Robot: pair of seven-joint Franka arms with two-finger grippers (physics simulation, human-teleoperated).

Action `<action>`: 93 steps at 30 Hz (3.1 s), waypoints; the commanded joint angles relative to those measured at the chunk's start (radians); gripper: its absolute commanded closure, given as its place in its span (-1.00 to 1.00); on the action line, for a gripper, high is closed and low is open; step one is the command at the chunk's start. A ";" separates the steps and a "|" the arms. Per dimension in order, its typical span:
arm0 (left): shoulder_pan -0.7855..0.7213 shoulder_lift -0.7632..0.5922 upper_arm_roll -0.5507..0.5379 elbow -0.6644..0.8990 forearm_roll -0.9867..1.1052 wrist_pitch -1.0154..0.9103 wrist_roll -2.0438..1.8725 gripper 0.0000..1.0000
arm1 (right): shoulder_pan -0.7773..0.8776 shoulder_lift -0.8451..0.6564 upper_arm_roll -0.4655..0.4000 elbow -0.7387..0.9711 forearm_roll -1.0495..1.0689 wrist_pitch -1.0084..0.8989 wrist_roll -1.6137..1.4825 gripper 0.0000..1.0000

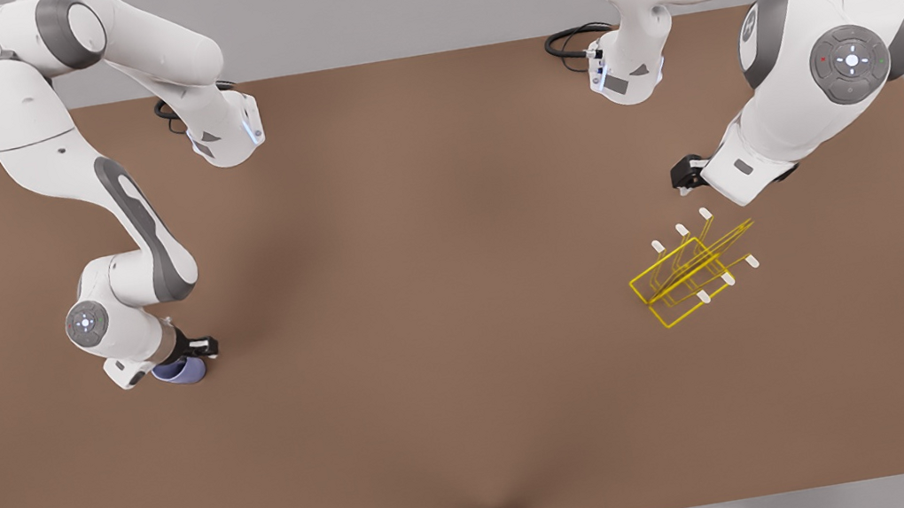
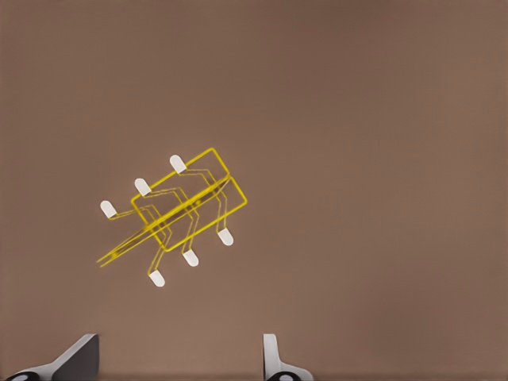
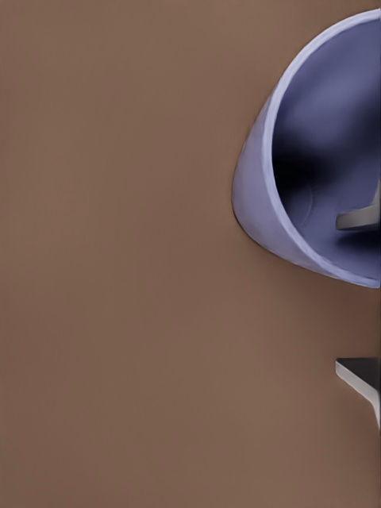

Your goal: Place the cup on the cup holder

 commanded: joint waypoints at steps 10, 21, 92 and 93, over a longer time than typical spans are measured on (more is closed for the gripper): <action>-0.001 -0.001 -0.002 0.000 0.001 0.001 0.000 -1.00 | -0.028 -0.003 0.003 0.070 -0.018 -0.102 -0.096 0.57; -0.001 -0.001 -0.002 -0.001 0.001 -0.005 0.000 -1.00 | 0.023 0.023 0.184 0.395 0.585 -0.573 -0.082 0.57; -0.170 0.439 -0.214 -0.452 -0.011 1.105 0.955 -1.00 | 0.308 -0.160 -0.058 0.674 0.065 -0.897 0.364 -1.00; -0.170 0.439 -0.214 -0.460 -0.011 1.102 0.928 -1.00 | 0.305 -0.160 -0.058 0.674 0.069 -0.895 0.366 -1.00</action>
